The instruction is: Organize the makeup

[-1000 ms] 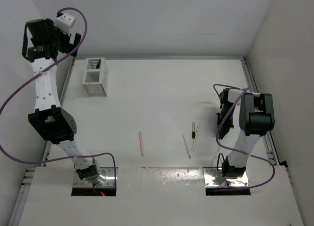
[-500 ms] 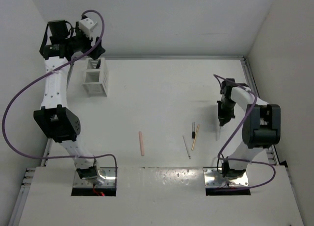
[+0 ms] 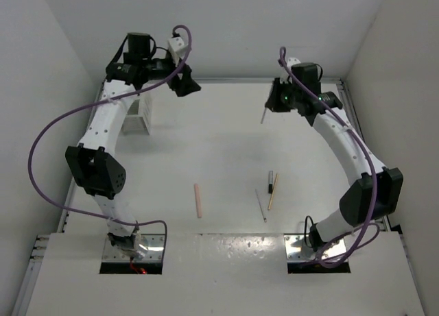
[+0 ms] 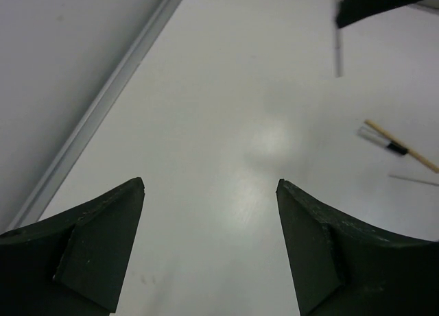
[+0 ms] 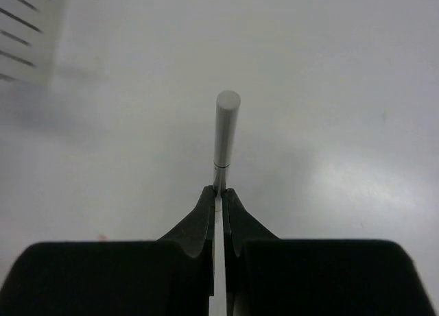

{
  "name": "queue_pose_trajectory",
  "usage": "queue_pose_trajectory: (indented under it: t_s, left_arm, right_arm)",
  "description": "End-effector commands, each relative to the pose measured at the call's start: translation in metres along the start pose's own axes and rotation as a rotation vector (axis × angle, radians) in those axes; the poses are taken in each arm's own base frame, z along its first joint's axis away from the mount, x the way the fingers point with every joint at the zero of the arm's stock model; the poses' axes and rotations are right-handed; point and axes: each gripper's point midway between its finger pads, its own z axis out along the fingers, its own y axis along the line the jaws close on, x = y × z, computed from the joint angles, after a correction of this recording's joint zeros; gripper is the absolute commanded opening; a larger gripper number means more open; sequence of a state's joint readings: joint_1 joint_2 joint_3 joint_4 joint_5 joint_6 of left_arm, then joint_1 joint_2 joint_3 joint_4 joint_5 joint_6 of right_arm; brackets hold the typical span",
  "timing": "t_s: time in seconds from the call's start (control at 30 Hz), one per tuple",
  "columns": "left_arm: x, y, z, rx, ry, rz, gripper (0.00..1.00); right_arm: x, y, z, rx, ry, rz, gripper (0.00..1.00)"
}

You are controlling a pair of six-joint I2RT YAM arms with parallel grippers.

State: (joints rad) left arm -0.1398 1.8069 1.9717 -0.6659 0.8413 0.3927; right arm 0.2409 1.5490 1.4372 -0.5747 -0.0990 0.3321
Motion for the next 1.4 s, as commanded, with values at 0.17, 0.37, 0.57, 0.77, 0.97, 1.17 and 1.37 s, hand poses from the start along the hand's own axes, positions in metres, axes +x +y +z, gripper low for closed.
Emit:
queue_pose_trajectory:
  t_s: [0.17, 0.37, 0.57, 0.77, 0.97, 1.17, 1.37]
  left_arm:
    - [-0.048, -0.046, 0.036, 0.191, -0.189, -0.083, 0.87]
    - [-0.049, -0.060, 0.053, 0.231, -0.210, -0.119, 0.90]
    - [-0.042, -0.053, 0.059, 0.206, -0.202, -0.099, 0.90]
    - [-0.029, -0.057, 0.062, 0.224, -0.183, -0.124, 0.74]
    - [-0.028, -0.049, 0.064, 0.183, -0.177, -0.109, 0.49]
    - [-0.021, -0.046, 0.066, 0.158, -0.159, -0.124, 0.20]
    - [-0.016, -0.041, 0.064, 0.118, -0.134, -0.116, 0.00]
  right_arm:
    - [-0.125, 0.128, -0.016, -0.422, -0.430, -0.028, 0.00]
    - [-0.126, 0.168, -0.018, -0.544, -0.433, -0.005, 0.00]
    - [-0.132, 0.183, -0.019, -0.606, -0.450, 0.023, 0.00]
    - [-0.125, 0.191, -0.010, -0.629, -0.416, 0.053, 0.00]
    - [-0.117, 0.203, -0.002, -0.672, -0.374, 0.076, 0.00]
    - [-0.114, 0.204, 0.003, -0.684, -0.365, 0.085, 0.00]
    - [-0.109, 0.198, 0.009, -0.676, -0.351, 0.109, 0.08]
